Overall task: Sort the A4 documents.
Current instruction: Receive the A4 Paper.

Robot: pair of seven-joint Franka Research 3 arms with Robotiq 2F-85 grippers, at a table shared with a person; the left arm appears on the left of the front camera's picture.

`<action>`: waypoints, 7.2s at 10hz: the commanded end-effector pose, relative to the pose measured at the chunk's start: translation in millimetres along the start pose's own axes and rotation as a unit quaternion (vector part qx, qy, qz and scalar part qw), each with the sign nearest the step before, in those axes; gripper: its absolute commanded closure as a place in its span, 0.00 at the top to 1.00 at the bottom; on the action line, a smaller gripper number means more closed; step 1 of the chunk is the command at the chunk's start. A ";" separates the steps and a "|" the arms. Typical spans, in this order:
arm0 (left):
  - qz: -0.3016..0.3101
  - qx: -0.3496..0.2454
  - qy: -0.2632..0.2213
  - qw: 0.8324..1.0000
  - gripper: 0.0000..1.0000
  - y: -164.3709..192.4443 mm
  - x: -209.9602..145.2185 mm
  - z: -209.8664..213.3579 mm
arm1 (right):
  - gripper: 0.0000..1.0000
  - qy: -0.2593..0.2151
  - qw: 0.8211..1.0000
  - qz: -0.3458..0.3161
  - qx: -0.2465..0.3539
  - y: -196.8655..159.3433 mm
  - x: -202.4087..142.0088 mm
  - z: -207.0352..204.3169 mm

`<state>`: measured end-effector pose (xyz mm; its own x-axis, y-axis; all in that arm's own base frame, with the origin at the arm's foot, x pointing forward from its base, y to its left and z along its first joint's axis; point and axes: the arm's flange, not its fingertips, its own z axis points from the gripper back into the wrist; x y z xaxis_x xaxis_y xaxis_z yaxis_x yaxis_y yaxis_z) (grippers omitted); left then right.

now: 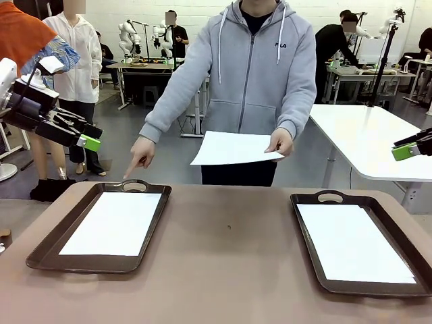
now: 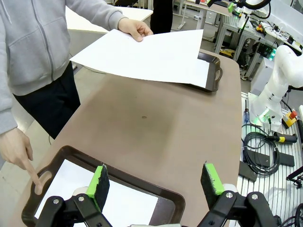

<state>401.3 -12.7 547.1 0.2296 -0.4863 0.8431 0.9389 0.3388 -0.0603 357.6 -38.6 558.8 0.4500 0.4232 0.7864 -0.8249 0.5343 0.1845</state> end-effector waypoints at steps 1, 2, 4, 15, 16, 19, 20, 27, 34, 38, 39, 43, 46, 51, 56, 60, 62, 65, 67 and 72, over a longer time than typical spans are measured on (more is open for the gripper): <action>-0.003 -0.003 -0.004 1.000 1.00 -0.2 -0.9 0.5 | 1.00 -0.011 1.000 -0.001 0.008 -1.5 1.7 -2.6; -0.003 -0.003 -0.004 1.000 1.00 -0.2 -0.9 0.5 | 1.00 -0.011 1.000 -0.001 0.008 -1.5 1.7 -2.6; -0.003 -0.003 -0.004 1.000 1.00 -0.2 -0.9 0.5 | 1.00 -0.011 1.000 -0.001 0.008 -1.5 1.7 -2.6; 0.087 0.013 -0.057 0.994 1.00 7.3 13.0 0.6 | 1.00 -0.011 1.000 -0.001 0.008 -1.5 1.7 -2.6; 0.115 0.010 -0.059 0.992 1.00 7.6 14.8 0.2 | 1.00 -0.011 1.000 -0.001 0.008 -1.5 1.7 -2.6; 0.192 -0.055 -0.069 0.977 1.00 11.1 24.1 -8.5 | 1.00 -0.011 1.000 -0.001 0.008 -1.5 1.7 -2.6; 0.225 -0.061 -0.058 0.971 1.00 17.0 28.9 -18.3 | 1.00 -0.011 1.000 -0.001 0.008 -1.5 1.7 -2.6; 0.382 -0.134 -0.044 0.913 1.00 84.3 48.1 -108.7 | 1.00 -0.011 1.000 -0.001 0.008 -1.5 1.7 -2.6; 0.516 -0.210 -0.075 0.827 1.00 118.8 23.0 -195.9 | 1.00 -0.011 1.000 -0.001 0.008 -1.5 1.7 -2.6; 0.534 -0.246 -0.084 0.805 1.00 126.4 25.8 -221.9 | 1.00 -0.011 1.000 -0.001 0.008 -1.5 1.7 -2.6; 0.537 -0.252 -0.084 0.800 1.00 128.2 27.1 -227.2 | 1.00 -0.011 1.000 -0.001 0.008 -1.5 1.7 -2.6; 0.548 -0.286 -0.086 0.781 1.00 126.1 33.2 -245.3 | 1.00 -0.011 1.000 -0.001 0.008 -1.5 1.7 -2.6; 0.557 -0.308 -0.074 0.768 1.00 120.4 41.8 -255.6 | 1.00 -0.011 1.000 -0.001 0.008 -1.5 1.7 -2.6; 0.567 -0.328 -0.056 0.754 1.00 115.9 49.5 -267.0 | 1.00 -0.011 1.000 -0.001 0.008 -1.5 1.7 -2.6; 0.542 -0.349 -0.049 0.763 0.62 114.7 45.3 -266.7 | 1.00 -0.011 1.000 -0.001 0.008 -1.5 1.7 -2.6; 0.550 -0.337 -0.061 0.762 0.24 117.0 37.9 -264.2 | 1.00 -0.011 1.000 -0.001 0.008 -1.5 1.7 -2.6; 0.545 -0.337 -0.065 0.765 0.04 117.5 38.3 -263.5 | 1.00 -0.011 1.000 -0.001 0.008 -1.5 1.7 -2.6; 0.545 -0.341 -0.064 0.763 0.00 116.9 37.6 -264.4 | 1.00 -0.011 1.000 -0.001 0.008 -1.5 1.7 -2.6; 0.544 -0.343 -0.067 0.763 0.00 116.7 37.2 -263.9 | 1.00 -0.011 1.000 -0.001 0.008 -1.5 1.7 -2.6; 0.553 -0.336 -0.057 0.760 0.00 115.2 37.5 -261.6 | 1.00 -0.011 1.000 -0.001 0.008 -1.5 1.7 -2.6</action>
<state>584.4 -202.0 430.5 0.9868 -0.1168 0.1124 0.1112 -0.0168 -0.9937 358.3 -38.0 558.0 0.4523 0.4252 0.7840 -0.8243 0.5350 0.1854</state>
